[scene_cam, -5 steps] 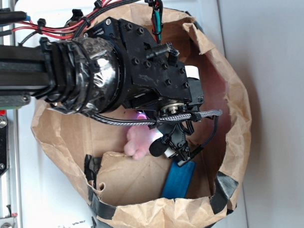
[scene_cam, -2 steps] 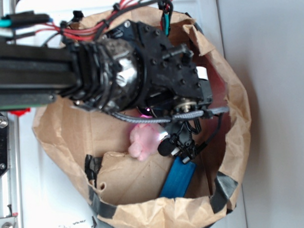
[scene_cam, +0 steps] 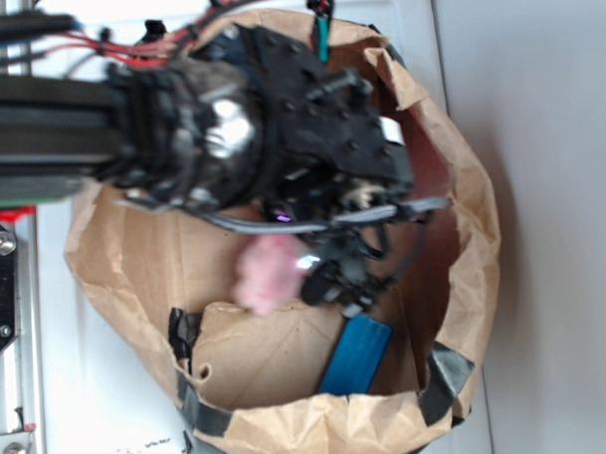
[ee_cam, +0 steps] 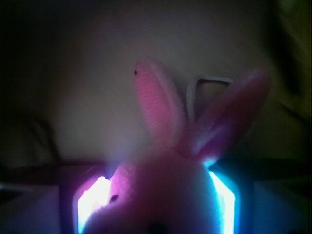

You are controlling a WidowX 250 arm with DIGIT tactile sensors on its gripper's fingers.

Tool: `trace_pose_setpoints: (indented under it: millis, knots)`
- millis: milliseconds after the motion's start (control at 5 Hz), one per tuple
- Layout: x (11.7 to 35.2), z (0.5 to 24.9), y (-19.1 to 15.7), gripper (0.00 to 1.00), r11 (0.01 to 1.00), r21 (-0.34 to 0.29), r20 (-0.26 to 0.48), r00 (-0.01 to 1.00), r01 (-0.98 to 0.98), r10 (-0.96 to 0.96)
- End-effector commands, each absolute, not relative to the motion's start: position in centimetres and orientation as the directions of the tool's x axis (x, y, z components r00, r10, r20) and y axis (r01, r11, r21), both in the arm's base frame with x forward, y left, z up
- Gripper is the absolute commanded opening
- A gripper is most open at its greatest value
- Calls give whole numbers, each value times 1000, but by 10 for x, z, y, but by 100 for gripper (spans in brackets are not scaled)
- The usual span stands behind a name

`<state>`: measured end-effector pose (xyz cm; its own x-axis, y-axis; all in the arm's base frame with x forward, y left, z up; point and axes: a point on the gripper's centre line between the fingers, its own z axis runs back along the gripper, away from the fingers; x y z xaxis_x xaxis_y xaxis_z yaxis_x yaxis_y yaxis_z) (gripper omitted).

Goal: Grab the pink bunny.

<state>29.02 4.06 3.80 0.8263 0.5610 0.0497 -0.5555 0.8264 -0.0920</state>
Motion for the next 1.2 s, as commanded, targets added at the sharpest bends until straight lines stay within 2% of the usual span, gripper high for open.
trace_pose_setpoints:
  millis: [0, 200, 400, 600, 800, 1000]
  knots:
    - [272, 110, 58, 0, 909, 78, 205, 899, -410, 388]
    - [262, 131, 47, 0, 970, 73, 263, 943, -231, 205]
    - [260, 145, 48, 0, 980, 71, 265, 951, -186, 161]
    - [265, 161, 48, 0, 988, 35, 245, 959, -153, 140]
    - [274, 170, 45, 0, 996, 7, 197, 977, -85, 82]
    - [271, 177, 31, 0, 1000, 29, 253, 967, -6, -2]
